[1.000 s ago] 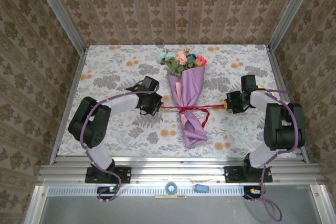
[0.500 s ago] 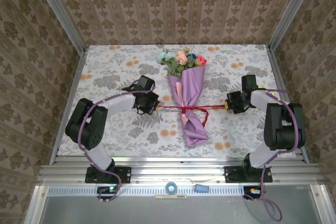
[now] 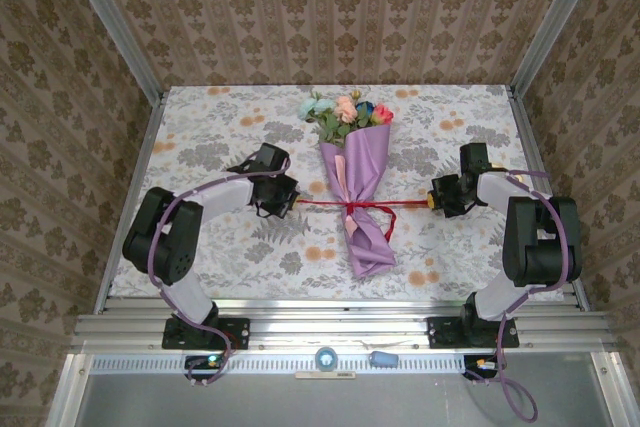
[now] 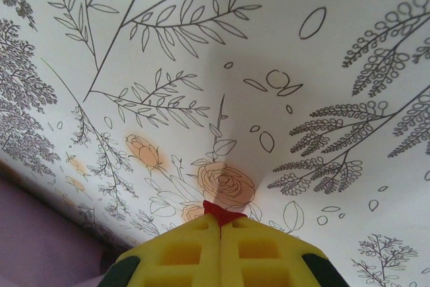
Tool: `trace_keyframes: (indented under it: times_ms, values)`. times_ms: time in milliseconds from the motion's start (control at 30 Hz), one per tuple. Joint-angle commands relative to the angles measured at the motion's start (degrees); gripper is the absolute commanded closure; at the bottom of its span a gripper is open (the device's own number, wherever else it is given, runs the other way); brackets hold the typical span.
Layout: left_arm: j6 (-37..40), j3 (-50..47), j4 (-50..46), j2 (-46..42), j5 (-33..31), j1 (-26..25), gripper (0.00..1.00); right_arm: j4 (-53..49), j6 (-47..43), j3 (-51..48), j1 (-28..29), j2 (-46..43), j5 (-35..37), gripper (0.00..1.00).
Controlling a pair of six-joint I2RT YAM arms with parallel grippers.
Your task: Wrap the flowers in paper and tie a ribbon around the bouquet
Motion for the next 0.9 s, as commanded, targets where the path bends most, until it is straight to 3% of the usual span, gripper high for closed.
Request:
trace_keyframes:
  times_ms: [0, 600, 633, 700, 733, 867]
  values:
    - [1.72, -1.03, -2.24, -2.13, -2.74, 1.94, 1.0, -1.17, -0.78, 1.59, -1.03, 0.15, 4.3, 1.0]
    - [5.18, 1.04, -1.68, -1.24, -1.74, 4.66, 1.0, -3.31, -4.67, 5.55, 0.5, 0.12, 4.46, 1.0]
    - [5.87, 1.61, -2.15, -1.1, -1.64, 4.67, 0.96, -3.74, -5.56, 6.34, 0.78, 0.36, 4.18, 0.97]
    - [7.37, 3.29, -3.83, -1.12, -1.65, 4.67, 0.72, -6.36, -8.07, 9.08, 1.87, 0.42, 4.81, 0.71]
    - [7.95, 4.0, -4.5, -1.31, -1.62, 4.67, 0.64, -8.17, -9.22, 10.5, 2.48, 0.08, 5.67, 0.63]
    - [11.37, 7.85, -8.66, -3.66, -2.44, 4.28, 0.46, -14.43, -14.14, 15.99, 4.97, -3.43, 10.7, 0.47]
